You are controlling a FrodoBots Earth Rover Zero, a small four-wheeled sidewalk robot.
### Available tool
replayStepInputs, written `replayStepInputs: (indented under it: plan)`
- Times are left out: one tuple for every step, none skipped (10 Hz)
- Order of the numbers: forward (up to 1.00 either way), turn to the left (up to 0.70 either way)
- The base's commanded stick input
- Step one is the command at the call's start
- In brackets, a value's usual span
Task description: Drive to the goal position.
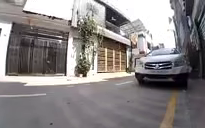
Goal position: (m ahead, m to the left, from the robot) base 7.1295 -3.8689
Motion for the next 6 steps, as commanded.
replayStepInputs:
  plan:
    - [0.7, 0.0]
    - [0.7, 0.0]
    - [0.7, 0.0]
    - [0.7, 0.0]
    - [0.7, 0.0]
    - [0.7, 0.0]
